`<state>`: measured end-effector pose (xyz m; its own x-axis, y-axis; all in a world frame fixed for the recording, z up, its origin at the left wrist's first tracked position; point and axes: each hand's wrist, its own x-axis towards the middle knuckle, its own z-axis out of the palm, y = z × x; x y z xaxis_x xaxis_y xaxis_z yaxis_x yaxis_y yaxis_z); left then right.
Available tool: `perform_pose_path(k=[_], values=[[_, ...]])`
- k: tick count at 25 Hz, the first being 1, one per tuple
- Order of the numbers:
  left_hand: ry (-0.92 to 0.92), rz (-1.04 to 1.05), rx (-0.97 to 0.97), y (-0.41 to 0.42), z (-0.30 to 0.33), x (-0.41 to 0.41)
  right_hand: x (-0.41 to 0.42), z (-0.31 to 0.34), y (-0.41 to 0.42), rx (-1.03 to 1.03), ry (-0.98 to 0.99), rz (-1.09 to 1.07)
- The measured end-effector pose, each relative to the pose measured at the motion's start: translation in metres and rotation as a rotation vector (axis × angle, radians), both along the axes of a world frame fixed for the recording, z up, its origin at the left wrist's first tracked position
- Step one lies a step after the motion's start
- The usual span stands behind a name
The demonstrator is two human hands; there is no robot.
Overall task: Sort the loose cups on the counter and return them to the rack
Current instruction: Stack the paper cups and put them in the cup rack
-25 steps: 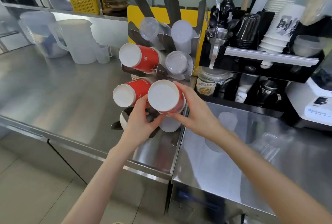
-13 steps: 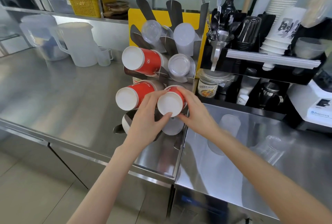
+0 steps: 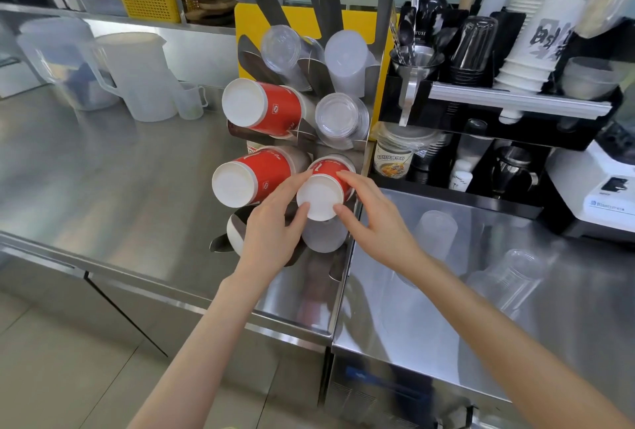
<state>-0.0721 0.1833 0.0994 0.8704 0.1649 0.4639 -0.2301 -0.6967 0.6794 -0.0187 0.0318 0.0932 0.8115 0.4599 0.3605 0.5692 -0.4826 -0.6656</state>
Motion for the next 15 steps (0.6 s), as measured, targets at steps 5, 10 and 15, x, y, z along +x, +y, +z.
perform_pose_path(k=[5, 10, 15], values=[[0.062, -0.048, 0.201, 0.004, 0.002, -0.003, -0.002, 0.002, -0.004, -0.013, 0.015, 0.002], [0.025, -0.073, 0.398, -0.013, 0.021, -0.002, -0.010, 0.005, -0.026, -0.047, -0.054, -0.037], [-0.030, -0.242, 0.477, -0.047, 0.039, 0.012, -0.009, 0.001, -0.071, -0.036, -0.020, -0.190]])
